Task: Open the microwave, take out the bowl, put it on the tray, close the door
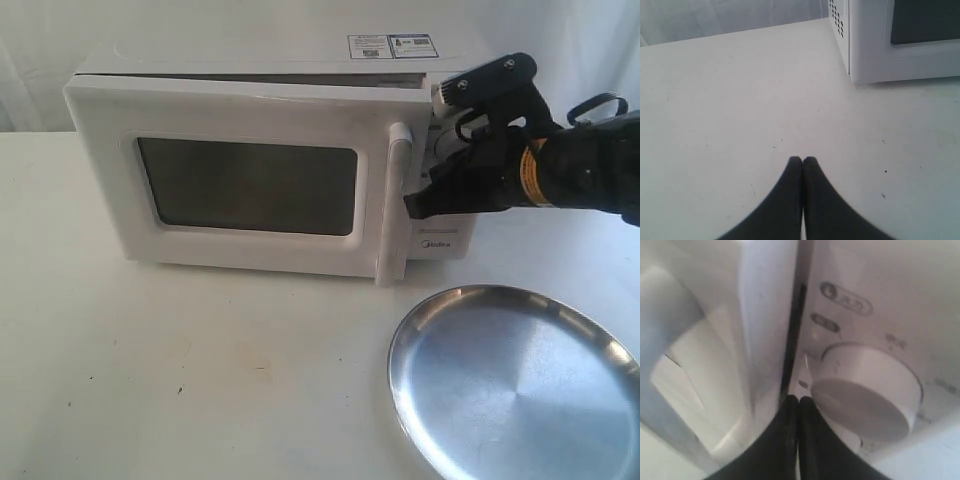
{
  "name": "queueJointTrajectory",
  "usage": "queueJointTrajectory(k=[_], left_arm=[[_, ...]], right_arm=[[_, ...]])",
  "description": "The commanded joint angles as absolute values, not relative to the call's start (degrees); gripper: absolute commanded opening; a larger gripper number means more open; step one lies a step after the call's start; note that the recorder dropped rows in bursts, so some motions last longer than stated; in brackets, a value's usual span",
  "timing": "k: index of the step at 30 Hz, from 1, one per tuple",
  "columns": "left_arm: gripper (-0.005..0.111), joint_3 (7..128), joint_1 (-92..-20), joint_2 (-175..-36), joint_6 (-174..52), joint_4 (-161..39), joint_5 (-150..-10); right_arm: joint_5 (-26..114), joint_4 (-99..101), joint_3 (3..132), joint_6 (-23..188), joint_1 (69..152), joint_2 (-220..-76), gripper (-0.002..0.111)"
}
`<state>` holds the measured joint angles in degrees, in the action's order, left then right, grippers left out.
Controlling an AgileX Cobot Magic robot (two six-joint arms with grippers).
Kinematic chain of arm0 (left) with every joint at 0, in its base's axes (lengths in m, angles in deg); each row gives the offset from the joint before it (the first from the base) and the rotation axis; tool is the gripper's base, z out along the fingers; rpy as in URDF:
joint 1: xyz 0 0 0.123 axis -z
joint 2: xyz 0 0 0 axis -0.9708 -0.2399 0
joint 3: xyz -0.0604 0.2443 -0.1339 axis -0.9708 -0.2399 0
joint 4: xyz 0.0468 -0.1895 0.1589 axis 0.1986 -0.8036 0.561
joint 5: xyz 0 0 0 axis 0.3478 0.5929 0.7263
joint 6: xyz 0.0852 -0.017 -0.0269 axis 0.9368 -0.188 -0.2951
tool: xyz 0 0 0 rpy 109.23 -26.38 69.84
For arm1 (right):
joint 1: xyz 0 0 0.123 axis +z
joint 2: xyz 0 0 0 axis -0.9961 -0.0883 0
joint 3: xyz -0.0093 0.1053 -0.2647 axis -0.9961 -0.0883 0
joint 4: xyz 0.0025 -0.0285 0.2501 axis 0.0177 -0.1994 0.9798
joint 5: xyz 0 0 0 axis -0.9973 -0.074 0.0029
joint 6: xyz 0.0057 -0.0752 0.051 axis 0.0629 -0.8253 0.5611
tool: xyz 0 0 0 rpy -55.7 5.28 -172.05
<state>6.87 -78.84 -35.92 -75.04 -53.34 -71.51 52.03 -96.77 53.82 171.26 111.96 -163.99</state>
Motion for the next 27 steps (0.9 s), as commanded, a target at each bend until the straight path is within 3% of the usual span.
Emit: queueJointTrajectory(k=[1,9,14,21,27], left_arm=[[0.0,6.7,-78.8,-35.8,-75.4,-53.6,-71.6],[0.0,6.7,-78.8,-35.8,-75.4,-53.6,-71.6],[0.0,6.7,-78.8,-35.8,-75.4,-53.6,-71.6],[0.0,6.7,-78.8,-35.8,-75.4,-53.6,-71.6],[0.0,6.7,-78.8,-35.8,-75.4,-53.6,-71.6]], right_arm=[[53.0,-96.4,57.4,169.6,111.7,-163.8,0.0],[69.3,-83.6,58.3,154.0,111.7,-163.8,0.0],[86.4,-85.5,57.0,154.0,111.7,-163.6,0.0],[98.9,-99.1,53.9,160.0,111.7,-161.5,0.0],[110.8,-99.1,51.2,160.6,111.7,-159.5,0.0]])
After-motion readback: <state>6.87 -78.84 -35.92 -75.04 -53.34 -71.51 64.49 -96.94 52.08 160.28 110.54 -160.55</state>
